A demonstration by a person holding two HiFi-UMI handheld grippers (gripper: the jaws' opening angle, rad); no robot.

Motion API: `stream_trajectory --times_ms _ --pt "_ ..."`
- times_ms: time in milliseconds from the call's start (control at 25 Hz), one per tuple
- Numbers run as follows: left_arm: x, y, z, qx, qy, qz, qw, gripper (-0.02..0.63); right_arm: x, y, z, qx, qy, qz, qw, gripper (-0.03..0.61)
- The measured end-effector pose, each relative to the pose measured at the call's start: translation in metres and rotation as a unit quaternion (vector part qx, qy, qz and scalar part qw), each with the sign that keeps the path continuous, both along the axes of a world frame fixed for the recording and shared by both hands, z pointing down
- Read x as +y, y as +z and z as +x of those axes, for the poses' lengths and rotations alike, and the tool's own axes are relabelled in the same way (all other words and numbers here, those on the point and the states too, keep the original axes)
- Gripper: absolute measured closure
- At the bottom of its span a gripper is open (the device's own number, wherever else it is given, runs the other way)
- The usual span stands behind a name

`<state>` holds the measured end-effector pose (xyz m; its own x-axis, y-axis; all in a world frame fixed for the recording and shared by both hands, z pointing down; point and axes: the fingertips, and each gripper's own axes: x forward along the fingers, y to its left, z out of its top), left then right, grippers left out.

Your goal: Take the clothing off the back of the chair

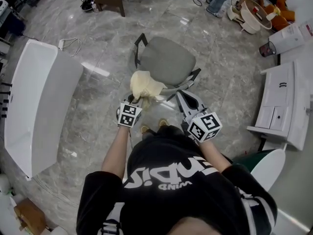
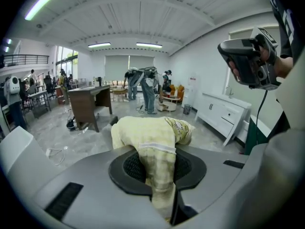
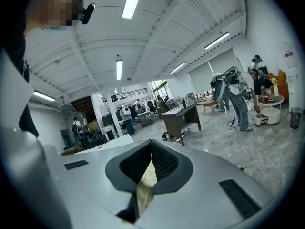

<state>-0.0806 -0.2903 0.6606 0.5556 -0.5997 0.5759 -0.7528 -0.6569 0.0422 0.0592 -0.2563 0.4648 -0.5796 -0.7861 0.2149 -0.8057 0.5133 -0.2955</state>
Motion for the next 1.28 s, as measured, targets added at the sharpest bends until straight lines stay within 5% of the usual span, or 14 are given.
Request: stream_trajectory --times_ms 560,1280 --pt "0.0 -0.141 0.008 0.073 -0.04 0.12 0.9893 0.535 0.008 -0.006 0.014 -0.007 0.01 0.016 1.0 0.565" --pt "-0.005 -0.362 -0.017 0.146 -0.052 0.282 0.9469 0.534 0.012 -0.015 0.006 -0.021 -0.005 0.032 0.999 0.565"
